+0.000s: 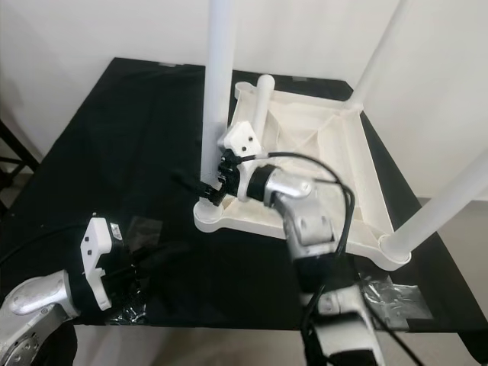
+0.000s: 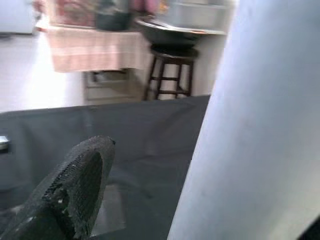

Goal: Building children table

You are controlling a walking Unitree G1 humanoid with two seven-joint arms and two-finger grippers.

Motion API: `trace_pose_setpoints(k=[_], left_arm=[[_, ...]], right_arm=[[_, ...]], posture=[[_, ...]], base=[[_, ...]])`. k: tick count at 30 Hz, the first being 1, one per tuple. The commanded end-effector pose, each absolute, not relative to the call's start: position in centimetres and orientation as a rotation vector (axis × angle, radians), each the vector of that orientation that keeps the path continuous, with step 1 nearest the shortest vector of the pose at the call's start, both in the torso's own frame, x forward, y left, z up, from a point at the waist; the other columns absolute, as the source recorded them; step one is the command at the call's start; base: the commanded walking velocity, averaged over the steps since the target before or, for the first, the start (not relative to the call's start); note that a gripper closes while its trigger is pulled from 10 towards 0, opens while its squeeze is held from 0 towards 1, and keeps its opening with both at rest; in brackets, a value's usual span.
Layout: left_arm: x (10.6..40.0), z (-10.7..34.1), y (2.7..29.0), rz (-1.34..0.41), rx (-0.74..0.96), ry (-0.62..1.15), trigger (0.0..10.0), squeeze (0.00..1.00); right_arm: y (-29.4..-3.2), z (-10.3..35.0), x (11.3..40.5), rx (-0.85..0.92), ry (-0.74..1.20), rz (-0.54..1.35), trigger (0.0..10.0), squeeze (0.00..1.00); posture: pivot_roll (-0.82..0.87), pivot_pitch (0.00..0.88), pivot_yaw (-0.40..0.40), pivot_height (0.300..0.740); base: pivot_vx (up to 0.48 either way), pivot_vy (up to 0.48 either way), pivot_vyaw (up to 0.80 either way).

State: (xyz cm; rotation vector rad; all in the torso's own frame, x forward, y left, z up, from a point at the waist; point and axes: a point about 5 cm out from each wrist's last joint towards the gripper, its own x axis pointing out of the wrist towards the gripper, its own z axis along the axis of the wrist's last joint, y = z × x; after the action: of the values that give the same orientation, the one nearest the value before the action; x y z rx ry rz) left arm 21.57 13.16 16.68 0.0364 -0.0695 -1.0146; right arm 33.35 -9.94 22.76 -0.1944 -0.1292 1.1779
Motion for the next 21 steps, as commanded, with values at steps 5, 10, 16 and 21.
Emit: trace_pose_setpoints(k=[5,10,16,21], left_arm=[[21.6,16.4,13.1,-1.016,0.043,-0.051,10.0,0.00],[21.5,16.4,13.1,-1.014,0.044,-0.049,10.0,0.00],[21.5,16.4,13.2,-1.011,0.045,-0.047,10.0,0.00],[21.4,16.4,13.2,-1.014,0.044,-0.045,10.0,0.00]], right_arm=[[-10.8,22.2,34.3,-0.273,-0.040,1.367,10.0,0.00],[-11.2,23.3,35.9,-0.212,0.004,1.431,0.0,0.00],[-11.5,23.6,36.2,-0.169,0.019,1.494,0.0,0.00],[-11.9,23.2,36.2,-0.158,0.029,1.496,0.0,0.00]], posture=[[0.07,0.088,-0.116,0.740],[0.08,0.090,-0.119,0.740],[0.08,0.091,-0.113,0.740],[0.07,0.097,-0.103,0.740]], base=[[0.000,0.000,0.00],[0.000,0.000,0.00],[0.000,0.000,0.00],[0.000,0.000,0.00]])
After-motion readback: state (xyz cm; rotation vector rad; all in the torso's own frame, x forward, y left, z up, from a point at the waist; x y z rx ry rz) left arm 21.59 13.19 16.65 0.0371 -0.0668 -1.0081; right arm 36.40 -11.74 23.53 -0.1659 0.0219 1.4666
